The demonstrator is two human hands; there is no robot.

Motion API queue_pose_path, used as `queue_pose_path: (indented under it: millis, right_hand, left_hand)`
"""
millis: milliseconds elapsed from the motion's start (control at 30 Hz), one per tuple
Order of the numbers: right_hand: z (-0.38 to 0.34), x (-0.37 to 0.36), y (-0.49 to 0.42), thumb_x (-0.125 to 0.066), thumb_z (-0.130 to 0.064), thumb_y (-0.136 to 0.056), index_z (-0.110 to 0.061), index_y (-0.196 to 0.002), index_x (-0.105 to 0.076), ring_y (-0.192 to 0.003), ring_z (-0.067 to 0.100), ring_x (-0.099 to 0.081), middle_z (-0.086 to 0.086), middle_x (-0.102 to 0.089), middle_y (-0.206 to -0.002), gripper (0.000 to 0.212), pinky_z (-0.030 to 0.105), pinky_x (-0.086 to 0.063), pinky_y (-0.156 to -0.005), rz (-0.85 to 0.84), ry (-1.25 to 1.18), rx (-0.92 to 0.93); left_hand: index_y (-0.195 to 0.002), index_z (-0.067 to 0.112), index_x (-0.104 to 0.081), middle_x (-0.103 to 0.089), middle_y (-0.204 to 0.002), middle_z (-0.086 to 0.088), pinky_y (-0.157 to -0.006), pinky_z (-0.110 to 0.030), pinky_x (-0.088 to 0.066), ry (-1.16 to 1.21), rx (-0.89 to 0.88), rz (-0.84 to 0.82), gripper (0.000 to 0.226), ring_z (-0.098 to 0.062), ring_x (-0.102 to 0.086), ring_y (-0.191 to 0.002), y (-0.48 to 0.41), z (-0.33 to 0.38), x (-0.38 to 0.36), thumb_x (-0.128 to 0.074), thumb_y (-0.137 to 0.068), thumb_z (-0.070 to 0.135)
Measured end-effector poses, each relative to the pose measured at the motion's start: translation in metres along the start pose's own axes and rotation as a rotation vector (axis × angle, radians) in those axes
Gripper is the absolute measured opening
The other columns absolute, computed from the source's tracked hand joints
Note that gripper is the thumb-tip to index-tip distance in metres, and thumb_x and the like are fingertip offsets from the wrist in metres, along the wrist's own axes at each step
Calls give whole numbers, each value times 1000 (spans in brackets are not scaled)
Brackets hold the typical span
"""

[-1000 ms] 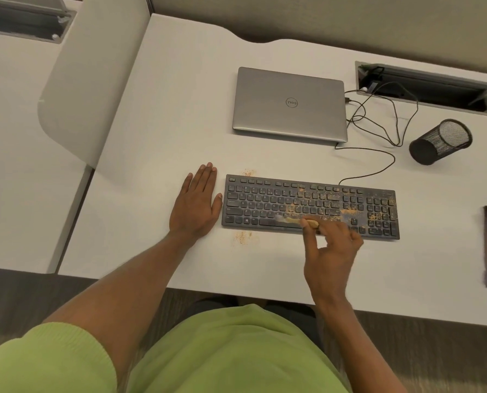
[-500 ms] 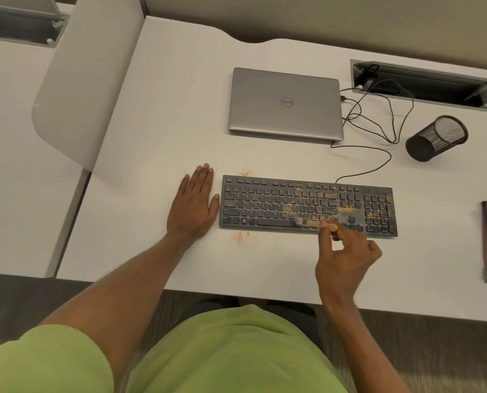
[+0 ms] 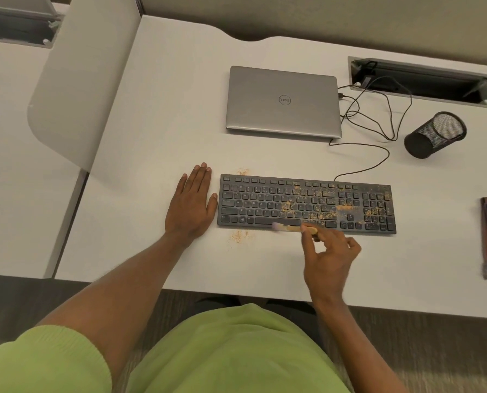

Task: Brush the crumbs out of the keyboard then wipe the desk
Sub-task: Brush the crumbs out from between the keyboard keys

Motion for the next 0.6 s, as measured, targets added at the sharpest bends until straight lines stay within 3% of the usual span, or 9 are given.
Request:
queue_pose_path:
  millis: [167, 267, 367, 433, 600]
  right_hand:
    - [23, 33, -5, -71, -23, -97, -24, -105, -77, -84, -1, -44, -4, -67, -82, 10, 51, -33, -92, 128, 84, -61]
    - [10, 33, -4, -73, -20, -96, -21, -106, -77, -88, -3, -50, -7, -66, -84, 10, 45, -31, -91, 132, 13, -17]
    - [-8, 16, -1, -74, -22, -96, -31, -105, -73, -89, 12, -57, -10, -69, -88, 13, 34, -30, -96, 26, -82, 32]
    - [-12, 5, -2, -73, -24, -96, -37, -103, -70, -93, 13, -57, -13, -68, -89, 15, 28, -30, -98, -19, -106, 17]
    - [10, 18, -10, -73, -22, -96, -24, -99, -76, -96, -14, -45, -10, -62, -82, 5, 58, -37, -95, 65, 12, -64]
  left_hand:
    - [-171, 12, -15, -14, -179, -4, -135, -43, -11, 2, 4, -4, 69, -15, -8, -166, 0, 1, 0, -26, -110, 42]
    - [-171, 12, -14, -13, -179, -3, -135, -43, -10, -1, 7, -10, 69, -15, -7, -166, 0, 1, 1, -25, -110, 42]
    - [-172, 13, -13, -12, -179, -3, -135, -42, -9, -8, 8, -17, 69, -14, -6, -166, 0, 1, 1, -24, -110, 42]
    - [-171, 12, -14, -13, -179, -3, -135, -41, -8, -7, 8, -16, 69, -14, -6, -166, 0, 2, 1, -25, -110, 42]
    - [-172, 13, -14, -12, -179, -2, -135, -40, -7, 3, 11, -17, 69, -13, -5, -166, 1, 1, 0, -24, -110, 43]
Point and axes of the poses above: each hand's wrist, its own y-axis away from the middle knuckle, its own x-axis out of the back of the hand, z = x × y, the point moved 4 cm from there along -y, towards the middle knuckle
